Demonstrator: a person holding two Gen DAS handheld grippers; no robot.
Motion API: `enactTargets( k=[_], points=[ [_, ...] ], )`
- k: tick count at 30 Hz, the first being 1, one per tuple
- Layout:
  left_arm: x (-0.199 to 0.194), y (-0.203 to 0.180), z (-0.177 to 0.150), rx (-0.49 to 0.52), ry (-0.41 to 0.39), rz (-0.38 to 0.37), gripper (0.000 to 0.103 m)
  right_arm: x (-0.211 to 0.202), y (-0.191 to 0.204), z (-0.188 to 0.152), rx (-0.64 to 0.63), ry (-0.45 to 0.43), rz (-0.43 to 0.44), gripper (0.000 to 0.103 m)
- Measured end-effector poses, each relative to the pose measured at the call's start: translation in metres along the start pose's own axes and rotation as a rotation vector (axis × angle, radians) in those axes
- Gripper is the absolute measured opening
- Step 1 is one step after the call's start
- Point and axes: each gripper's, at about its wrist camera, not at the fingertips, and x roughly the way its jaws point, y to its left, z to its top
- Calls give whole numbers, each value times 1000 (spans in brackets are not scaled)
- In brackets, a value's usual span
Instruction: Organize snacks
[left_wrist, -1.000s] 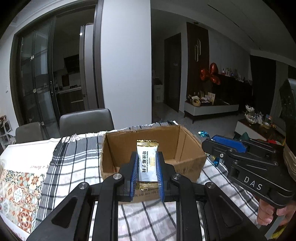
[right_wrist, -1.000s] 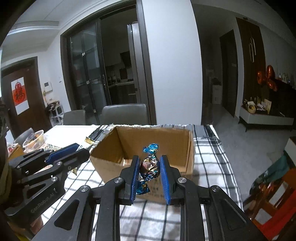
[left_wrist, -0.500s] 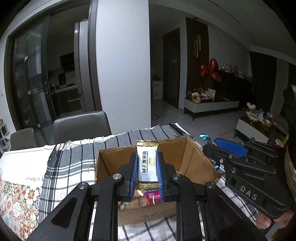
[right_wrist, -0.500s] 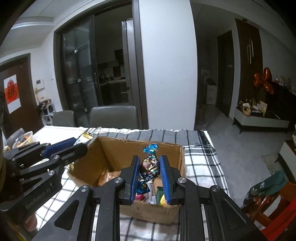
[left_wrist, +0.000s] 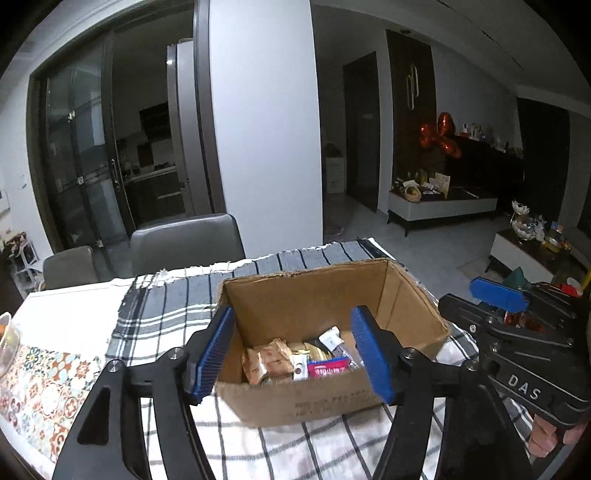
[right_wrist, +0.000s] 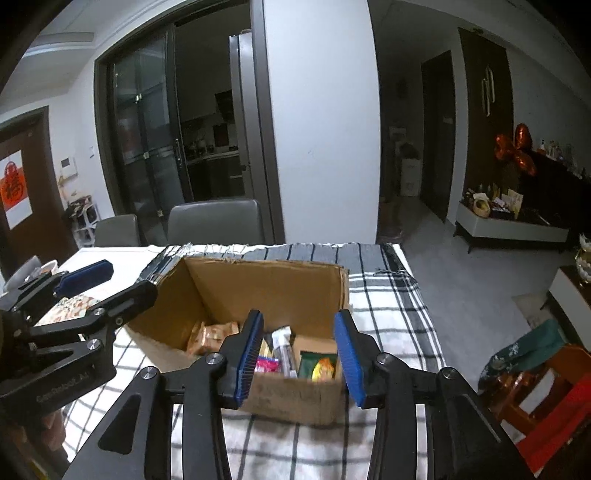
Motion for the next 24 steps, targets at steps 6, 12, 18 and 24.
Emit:
enactTargets(
  k=[6, 12, 18, 24],
  points=[
    [-51, 2, -12, -6, -71, 49, 81, -45, 9, -16, -14, -45, -7, 58],
    [-98, 5, -31, -28, -87, 83, 90, -86, 16, -31, -43, -88, -29, 66],
    [-138, -5, -57, -15, -110, 86, 99, -124, 16, -53, -1, -101, -16, 71],
    [-170, -8, -76, -47, -126, 85, 103, -151, 22, -70, 15, -87, 1, 71]
  ],
)
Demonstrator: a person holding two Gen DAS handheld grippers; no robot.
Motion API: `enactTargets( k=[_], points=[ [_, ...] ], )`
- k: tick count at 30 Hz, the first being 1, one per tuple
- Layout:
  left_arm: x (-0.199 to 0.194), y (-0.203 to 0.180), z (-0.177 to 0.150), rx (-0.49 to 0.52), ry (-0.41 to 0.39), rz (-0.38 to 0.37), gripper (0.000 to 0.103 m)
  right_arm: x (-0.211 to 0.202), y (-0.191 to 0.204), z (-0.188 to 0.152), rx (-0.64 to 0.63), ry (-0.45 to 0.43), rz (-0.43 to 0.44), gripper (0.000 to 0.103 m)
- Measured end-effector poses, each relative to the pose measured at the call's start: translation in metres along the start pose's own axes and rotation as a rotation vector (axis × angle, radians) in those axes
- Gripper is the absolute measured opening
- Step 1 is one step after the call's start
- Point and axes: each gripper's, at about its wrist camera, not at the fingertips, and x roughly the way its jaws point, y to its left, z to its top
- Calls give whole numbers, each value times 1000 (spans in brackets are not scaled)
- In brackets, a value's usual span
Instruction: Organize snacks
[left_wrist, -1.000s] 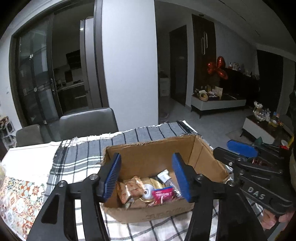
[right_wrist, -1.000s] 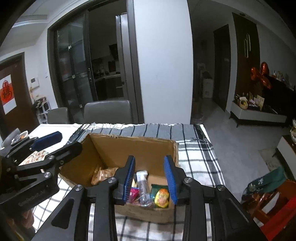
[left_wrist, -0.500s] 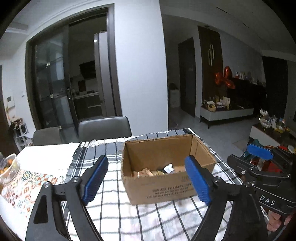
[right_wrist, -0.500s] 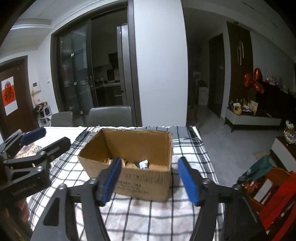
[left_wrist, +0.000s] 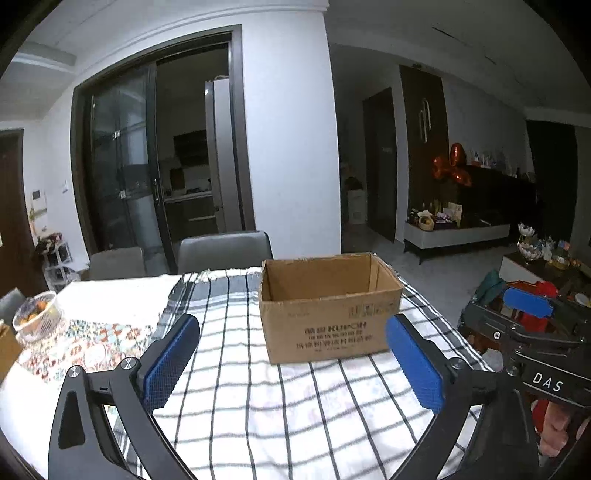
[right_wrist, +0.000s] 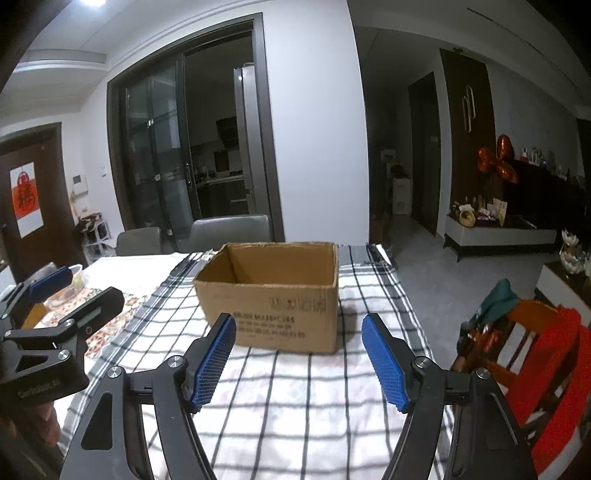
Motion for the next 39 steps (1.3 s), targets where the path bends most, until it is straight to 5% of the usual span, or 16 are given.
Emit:
enactTargets(
  k=[17, 39],
  points=[
    [-42, 2, -26, -20, 1, 1, 103, -59, 13, -18, -21, -63, -59, 74],
    [-61, 0, -29, -33, -20, -12, 103, -78, 16, -24, -36, -73, -57, 74]
  ],
)
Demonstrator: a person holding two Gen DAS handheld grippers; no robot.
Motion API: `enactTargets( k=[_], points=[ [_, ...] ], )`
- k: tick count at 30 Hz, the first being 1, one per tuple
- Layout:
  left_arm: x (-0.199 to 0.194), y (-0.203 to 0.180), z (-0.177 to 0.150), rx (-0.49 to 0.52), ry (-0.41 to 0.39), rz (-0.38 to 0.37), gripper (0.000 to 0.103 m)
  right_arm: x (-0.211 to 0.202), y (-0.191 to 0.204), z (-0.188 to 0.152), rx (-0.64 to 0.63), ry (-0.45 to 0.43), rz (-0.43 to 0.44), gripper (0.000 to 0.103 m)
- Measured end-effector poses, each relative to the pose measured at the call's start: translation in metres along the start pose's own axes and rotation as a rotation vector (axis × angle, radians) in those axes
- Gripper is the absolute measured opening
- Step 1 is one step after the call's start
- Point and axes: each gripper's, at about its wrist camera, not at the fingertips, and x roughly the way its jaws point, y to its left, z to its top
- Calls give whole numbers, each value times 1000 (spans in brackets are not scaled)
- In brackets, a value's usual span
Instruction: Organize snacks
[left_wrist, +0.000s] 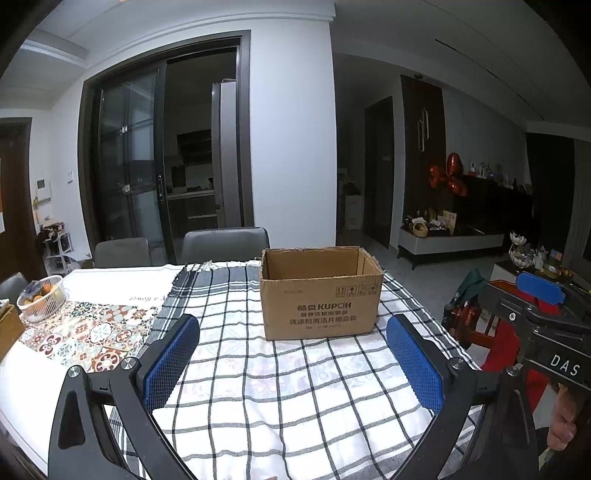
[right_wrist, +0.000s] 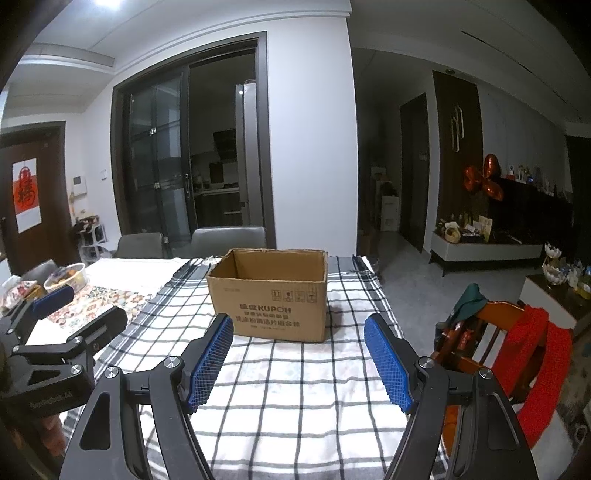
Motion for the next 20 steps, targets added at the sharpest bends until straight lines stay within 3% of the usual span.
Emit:
enactTargets(
  k=[20],
  points=[
    [-6, -1, -1, 1, -2, 4, 103, 1, 2, 3, -1, 9, 14, 74]
  ],
)
